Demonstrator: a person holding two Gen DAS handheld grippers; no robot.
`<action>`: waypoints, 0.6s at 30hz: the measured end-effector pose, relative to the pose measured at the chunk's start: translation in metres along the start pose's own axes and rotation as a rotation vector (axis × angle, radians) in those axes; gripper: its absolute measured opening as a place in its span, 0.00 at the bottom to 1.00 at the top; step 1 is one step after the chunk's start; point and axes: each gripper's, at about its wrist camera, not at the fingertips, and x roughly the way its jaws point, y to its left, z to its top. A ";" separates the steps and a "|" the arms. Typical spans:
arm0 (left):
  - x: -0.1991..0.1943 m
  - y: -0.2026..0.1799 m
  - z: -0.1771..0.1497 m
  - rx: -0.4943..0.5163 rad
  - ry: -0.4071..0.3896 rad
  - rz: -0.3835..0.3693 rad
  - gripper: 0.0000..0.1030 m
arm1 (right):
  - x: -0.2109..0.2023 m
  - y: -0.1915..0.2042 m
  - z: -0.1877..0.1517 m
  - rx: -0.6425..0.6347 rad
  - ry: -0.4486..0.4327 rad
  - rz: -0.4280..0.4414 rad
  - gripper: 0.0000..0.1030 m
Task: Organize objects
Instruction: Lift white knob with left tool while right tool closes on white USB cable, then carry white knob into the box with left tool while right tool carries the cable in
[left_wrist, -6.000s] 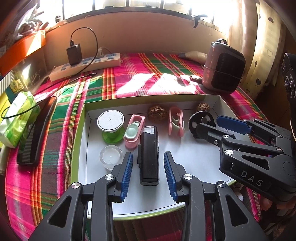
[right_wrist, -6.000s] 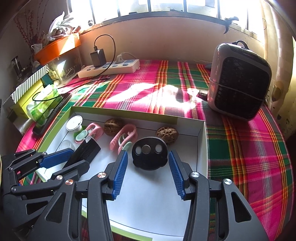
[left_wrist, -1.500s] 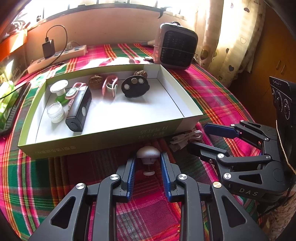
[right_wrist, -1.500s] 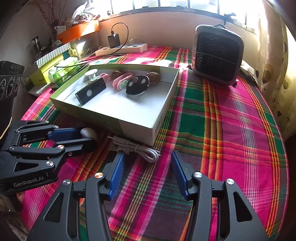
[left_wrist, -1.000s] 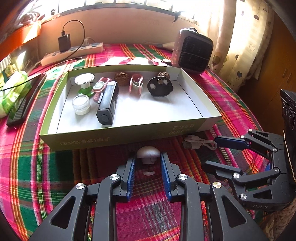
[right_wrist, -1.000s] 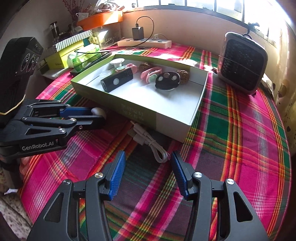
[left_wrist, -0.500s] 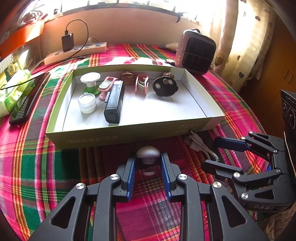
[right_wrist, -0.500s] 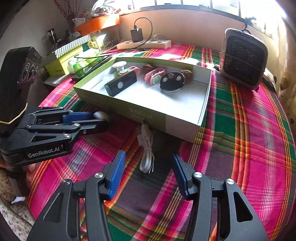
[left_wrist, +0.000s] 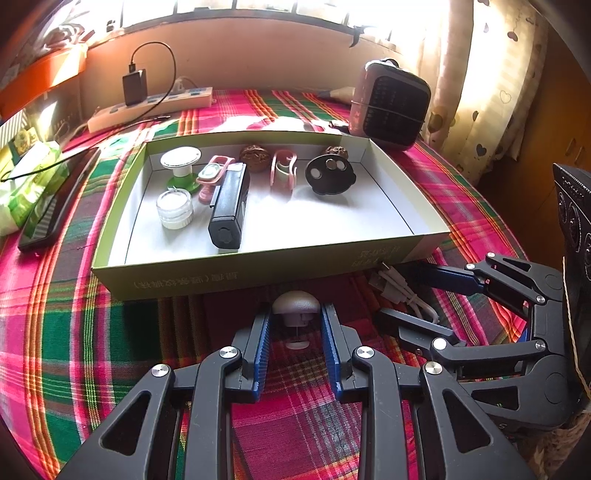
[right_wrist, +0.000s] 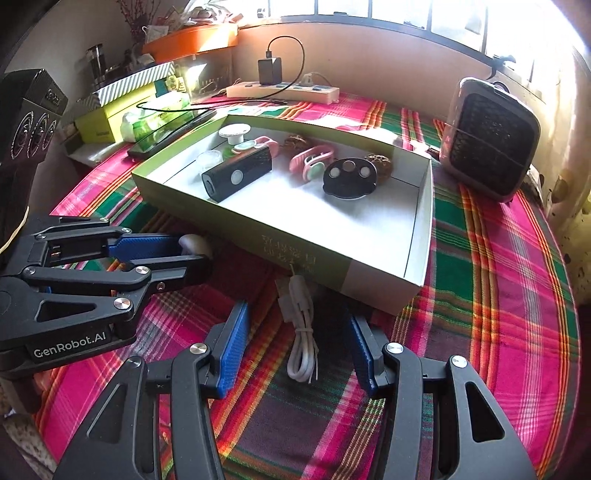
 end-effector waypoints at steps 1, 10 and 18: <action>0.000 0.000 0.000 0.000 -0.001 0.001 0.24 | 0.000 0.001 0.000 -0.001 -0.002 0.000 0.40; -0.001 0.002 -0.001 -0.007 -0.005 -0.002 0.24 | 0.000 0.004 0.000 -0.004 -0.005 0.004 0.19; -0.001 0.002 0.000 -0.011 -0.005 -0.002 0.23 | -0.002 0.005 -0.001 0.017 -0.007 0.008 0.19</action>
